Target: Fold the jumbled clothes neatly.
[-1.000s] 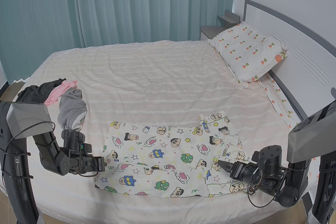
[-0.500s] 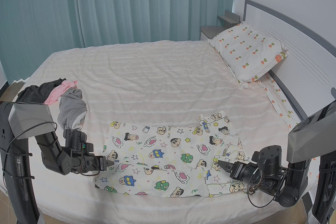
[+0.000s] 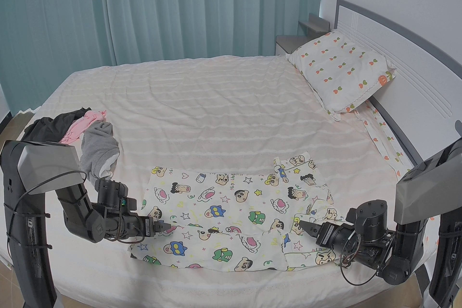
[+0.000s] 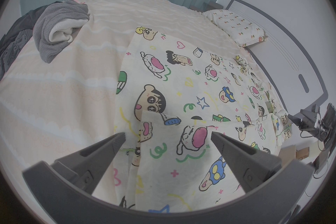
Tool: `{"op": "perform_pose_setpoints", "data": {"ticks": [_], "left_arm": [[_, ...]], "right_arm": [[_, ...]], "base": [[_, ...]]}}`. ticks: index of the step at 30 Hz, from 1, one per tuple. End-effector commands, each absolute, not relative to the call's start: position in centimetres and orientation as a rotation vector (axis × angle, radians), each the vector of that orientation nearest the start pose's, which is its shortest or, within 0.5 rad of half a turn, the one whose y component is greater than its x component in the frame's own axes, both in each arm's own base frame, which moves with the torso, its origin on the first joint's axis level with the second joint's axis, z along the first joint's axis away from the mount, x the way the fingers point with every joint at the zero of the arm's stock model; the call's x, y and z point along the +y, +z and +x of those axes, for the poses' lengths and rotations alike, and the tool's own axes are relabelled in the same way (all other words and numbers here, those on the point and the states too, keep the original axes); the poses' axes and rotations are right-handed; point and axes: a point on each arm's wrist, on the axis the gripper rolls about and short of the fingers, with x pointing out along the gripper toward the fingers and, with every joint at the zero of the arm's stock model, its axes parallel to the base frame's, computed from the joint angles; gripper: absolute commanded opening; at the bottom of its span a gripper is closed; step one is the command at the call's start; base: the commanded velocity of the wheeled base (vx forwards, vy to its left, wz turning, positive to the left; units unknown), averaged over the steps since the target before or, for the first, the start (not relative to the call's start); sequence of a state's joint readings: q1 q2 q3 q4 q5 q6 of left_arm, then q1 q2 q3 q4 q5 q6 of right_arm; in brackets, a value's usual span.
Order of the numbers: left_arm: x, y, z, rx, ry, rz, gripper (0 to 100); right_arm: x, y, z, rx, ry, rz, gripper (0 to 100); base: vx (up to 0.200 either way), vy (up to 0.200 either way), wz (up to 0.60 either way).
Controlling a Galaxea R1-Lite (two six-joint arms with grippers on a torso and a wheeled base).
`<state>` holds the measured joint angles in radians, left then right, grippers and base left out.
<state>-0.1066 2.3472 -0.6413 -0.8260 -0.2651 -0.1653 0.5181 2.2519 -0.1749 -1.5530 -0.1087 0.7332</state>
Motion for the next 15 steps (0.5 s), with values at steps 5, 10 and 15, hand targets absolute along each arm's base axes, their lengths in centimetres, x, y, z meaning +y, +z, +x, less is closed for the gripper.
{"op": "perform_pose_setpoints", "data": {"ticks": [5,10,15], "left_arm": [[-4.41,-5.06,32.37,0.915,-0.232,-0.192,0],[-4.36,-5.08,32.42,0.913,-0.231,-0.192,0],[-4.20,-5.12,32.29,0.920,-0.225,-0.194,0]], "right_arm": [[12.64,-0.65,22.65,0.609,0.200,0.549,100],[12.61,-0.61,22.67,0.607,0.200,0.550,100],[12.61,-0.61,22.67,0.607,0.200,0.550,100]], "base": [[0.000,0.000,0.00],[0.000,0.000,0.00],[0.000,0.000,0.00]]}}
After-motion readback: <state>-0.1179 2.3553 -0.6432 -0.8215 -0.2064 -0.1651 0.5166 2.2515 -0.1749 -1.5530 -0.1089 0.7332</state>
